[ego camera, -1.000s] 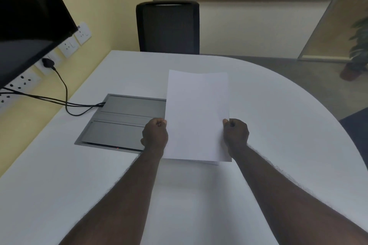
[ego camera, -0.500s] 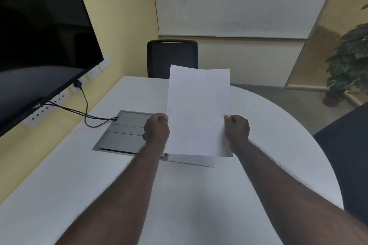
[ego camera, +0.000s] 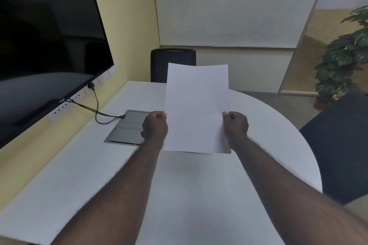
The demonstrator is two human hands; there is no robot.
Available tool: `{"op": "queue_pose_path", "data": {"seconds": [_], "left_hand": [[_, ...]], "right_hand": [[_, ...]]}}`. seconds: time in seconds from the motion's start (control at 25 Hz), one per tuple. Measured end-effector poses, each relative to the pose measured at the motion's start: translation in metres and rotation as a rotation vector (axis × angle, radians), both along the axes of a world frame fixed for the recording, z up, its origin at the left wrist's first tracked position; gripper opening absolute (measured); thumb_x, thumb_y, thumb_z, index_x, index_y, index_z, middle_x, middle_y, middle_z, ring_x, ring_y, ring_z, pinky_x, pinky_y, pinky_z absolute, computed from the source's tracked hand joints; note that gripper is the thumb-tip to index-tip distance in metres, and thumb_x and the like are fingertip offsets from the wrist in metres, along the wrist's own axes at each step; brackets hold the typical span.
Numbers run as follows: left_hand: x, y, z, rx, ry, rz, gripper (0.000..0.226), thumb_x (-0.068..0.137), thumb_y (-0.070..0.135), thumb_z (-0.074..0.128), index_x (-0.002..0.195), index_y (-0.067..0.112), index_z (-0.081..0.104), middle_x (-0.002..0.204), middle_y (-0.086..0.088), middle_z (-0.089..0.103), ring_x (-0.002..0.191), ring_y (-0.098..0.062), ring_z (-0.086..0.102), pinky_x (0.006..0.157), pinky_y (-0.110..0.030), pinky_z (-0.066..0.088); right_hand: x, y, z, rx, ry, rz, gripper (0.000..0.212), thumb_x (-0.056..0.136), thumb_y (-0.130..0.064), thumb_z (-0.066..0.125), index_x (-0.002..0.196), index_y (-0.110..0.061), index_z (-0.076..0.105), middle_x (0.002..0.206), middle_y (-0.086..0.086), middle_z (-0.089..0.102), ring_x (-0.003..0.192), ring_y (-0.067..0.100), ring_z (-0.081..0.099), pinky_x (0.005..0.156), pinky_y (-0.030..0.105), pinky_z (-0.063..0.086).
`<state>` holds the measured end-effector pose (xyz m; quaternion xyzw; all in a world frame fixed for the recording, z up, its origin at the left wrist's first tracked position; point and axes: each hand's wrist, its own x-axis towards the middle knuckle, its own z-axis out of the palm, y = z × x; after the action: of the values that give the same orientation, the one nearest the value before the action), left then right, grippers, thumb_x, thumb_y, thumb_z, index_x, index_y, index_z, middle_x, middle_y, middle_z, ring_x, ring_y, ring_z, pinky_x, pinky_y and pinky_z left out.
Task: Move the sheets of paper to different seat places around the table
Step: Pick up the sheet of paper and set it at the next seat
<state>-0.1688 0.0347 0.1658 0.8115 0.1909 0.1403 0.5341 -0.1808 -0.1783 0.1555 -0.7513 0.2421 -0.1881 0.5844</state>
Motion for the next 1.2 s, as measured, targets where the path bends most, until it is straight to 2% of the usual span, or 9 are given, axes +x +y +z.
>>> {"op": "queue_pose_path", "data": {"seconds": [0.08, 0.16, 0.24, 0.4, 0.56, 0.68, 0.84, 1.04, 1.2], "left_hand": [[-0.026, 0.007, 0.008, 0.017, -0.014, 0.004, 0.012, 0.093, 0.028, 0.057, 0.093, 0.022, 0.067, 0.088, 0.008, 0.061, 0.088, -0.02, 0.053, 0.096, -0.042, 0.038], [-0.05, 0.015, 0.015, 0.046, -0.023, 0.017, 0.014, 0.093, 0.028, 0.056, 0.097, 0.022, 0.068, 0.089, 0.01, 0.061, 0.089, -0.02, 0.052, 0.09, -0.039, 0.034], [-0.068, 0.026, 0.021, 0.064, -0.022, 0.015, 0.013, 0.093, 0.028, 0.057, 0.096, 0.023, 0.069, 0.089, 0.01, 0.062, 0.09, -0.02, 0.053, 0.088, -0.038, 0.031], [-0.098, 0.052, 0.027, 0.073, -0.036, 0.037, 0.01, 0.092, 0.028, 0.058, 0.091, 0.023, 0.067, 0.091, 0.005, 0.065, 0.097, -0.025, 0.058, 0.098, -0.046, 0.039], [-0.124, 0.084, 0.029, 0.079, -0.031, 0.049, 0.014, 0.094, 0.026, 0.056, 0.096, 0.02, 0.068, 0.104, -0.002, 0.069, 0.101, -0.027, 0.057, 0.096, -0.044, 0.038], [-0.137, 0.111, 0.027, 0.08, -0.016, 0.035, 0.014, 0.093, 0.026, 0.057, 0.099, 0.02, 0.069, 0.109, -0.002, 0.07, 0.102, -0.027, 0.057, 0.098, -0.044, 0.04], [-0.142, 0.158, 0.022, 0.045, -0.015, 0.003, 0.008, 0.091, 0.026, 0.058, 0.089, 0.024, 0.066, 0.115, 0.001, 0.07, 0.105, -0.026, 0.059, 0.101, -0.049, 0.042], [-0.142, 0.221, 0.016, -0.031, -0.013, -0.06, 0.009, 0.088, 0.025, 0.06, 0.081, 0.024, 0.064, 0.094, 0.0, 0.069, 0.1, -0.029, 0.061, 0.1, -0.052, 0.044], [-0.141, 0.258, 0.011, -0.072, -0.001, -0.098, 0.011, 0.088, 0.025, 0.06, 0.077, 0.026, 0.064, 0.084, 0.005, 0.065, 0.099, -0.029, 0.061, 0.1, -0.053, 0.045]], "right_hand": [[-0.025, 0.006, 0.004, 0.008, -0.019, 0.006, 0.033, 0.091, -0.022, 0.055, 0.08, 0.01, 0.059, 0.073, 0.01, 0.052, 0.07, 0.02, 0.042, 0.065, 0.029, 0.034], [-0.048, 0.013, 0.01, 0.012, -0.028, 0.024, 0.03, 0.091, -0.022, 0.055, 0.069, -0.001, 0.053, 0.069, 0.005, 0.046, 0.067, 0.021, 0.038, 0.063, 0.029, 0.032], [-0.068, 0.022, 0.015, 0.013, -0.032, 0.027, 0.027, 0.091, -0.021, 0.055, 0.067, -0.009, 0.051, 0.067, 0.002, 0.046, 0.066, 0.022, 0.039, 0.063, 0.029, 0.033], [-0.096, 0.05, 0.02, 0.028, -0.036, 0.043, 0.024, 0.091, -0.022, 0.055, 0.07, -0.011, 0.051, 0.071, 0.005, 0.045, 0.066, 0.021, 0.037, 0.063, 0.029, 0.032], [-0.118, 0.082, 0.019, 0.04, -0.04, 0.06, 0.03, 0.092, -0.021, 0.055, 0.065, -0.011, 0.045, 0.065, 0.0, 0.043, 0.062, 0.02, 0.036, 0.061, 0.029, 0.031], [-0.131, 0.109, 0.019, 0.037, -0.03, 0.058, 0.04, 0.093, -0.02, 0.055, 0.056, -0.016, 0.039, 0.06, -0.004, 0.041, 0.057, 0.016, 0.035, 0.054, 0.028, 0.03], [-0.143, 0.153, 0.017, 0.03, -0.016, 0.041, 0.041, 0.093, -0.021, 0.054, 0.056, -0.017, 0.038, 0.059, -0.004, 0.039, 0.058, 0.017, 0.034, 0.054, 0.029, 0.03], [-0.154, 0.212, 0.006, 0.006, -0.033, 0.016, 0.032, 0.091, -0.023, 0.054, 0.064, -0.013, 0.04, 0.066, 0.002, 0.035, 0.065, 0.021, 0.03, 0.062, 0.03, 0.028], [-0.161, 0.248, 0.005, 0.027, -0.019, -0.003, 0.036, 0.092, -0.022, 0.053, 0.06, -0.015, 0.036, 0.062, -0.002, 0.034, 0.062, 0.02, 0.03, 0.057, 0.029, 0.027]]}}
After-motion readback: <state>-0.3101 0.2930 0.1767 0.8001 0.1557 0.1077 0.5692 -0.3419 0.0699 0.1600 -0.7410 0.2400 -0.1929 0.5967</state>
